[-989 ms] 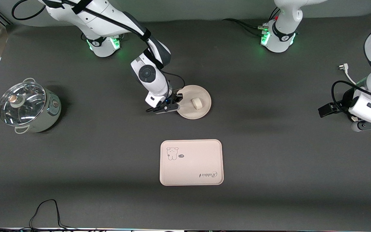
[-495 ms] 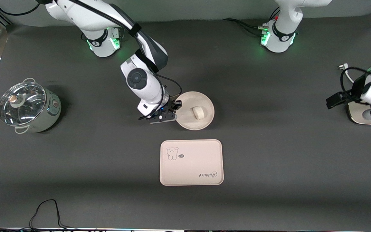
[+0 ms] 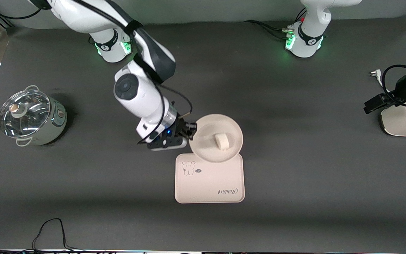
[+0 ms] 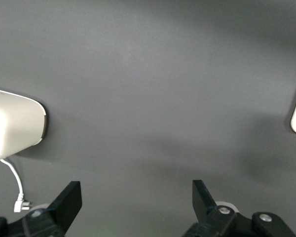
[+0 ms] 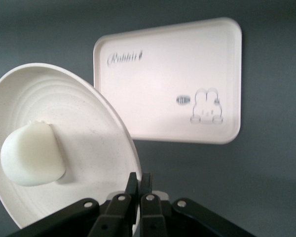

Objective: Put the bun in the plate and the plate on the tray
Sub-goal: 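Move the plate with the bun onto the white tray with the right gripper, then open the right gripper and pull it away from the plate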

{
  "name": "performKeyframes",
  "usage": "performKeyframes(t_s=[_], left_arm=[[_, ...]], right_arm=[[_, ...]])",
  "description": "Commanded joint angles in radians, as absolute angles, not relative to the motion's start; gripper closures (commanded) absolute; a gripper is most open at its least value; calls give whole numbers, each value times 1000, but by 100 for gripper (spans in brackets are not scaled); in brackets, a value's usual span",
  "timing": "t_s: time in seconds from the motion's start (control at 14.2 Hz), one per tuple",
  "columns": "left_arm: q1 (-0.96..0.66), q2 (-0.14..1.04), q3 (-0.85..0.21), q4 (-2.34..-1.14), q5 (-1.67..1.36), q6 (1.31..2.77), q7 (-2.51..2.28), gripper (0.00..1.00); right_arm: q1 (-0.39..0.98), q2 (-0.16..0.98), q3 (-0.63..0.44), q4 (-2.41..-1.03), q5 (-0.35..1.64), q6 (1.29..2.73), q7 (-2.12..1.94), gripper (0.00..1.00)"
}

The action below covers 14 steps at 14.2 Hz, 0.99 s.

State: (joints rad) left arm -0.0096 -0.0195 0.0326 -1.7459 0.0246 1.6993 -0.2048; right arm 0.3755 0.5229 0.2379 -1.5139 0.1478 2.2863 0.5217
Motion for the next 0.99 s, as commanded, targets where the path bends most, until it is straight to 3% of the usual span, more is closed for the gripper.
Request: performKeyframes(t_s=[0.0, 0.35, 0.57, 0.92], left_arm=[[48, -14, -15, -1730, 17, 1692, -156, 0], [52, -6, -17, -1730, 15, 1693, -157, 0], [52, -11, -17, -1736, 12, 1680, -155, 0], [49, -8, -20, -1735, -5, 1687, -156, 0]], right_arm=[[335, 664, 244, -1327, 141, 2246, 465, 100], [319, 859, 236, -1177, 133, 2264, 416, 100], [321, 986, 244, -1166, 141, 2435, 413, 100], [321, 1038, 245, -1161, 141, 2490, 411, 100]])
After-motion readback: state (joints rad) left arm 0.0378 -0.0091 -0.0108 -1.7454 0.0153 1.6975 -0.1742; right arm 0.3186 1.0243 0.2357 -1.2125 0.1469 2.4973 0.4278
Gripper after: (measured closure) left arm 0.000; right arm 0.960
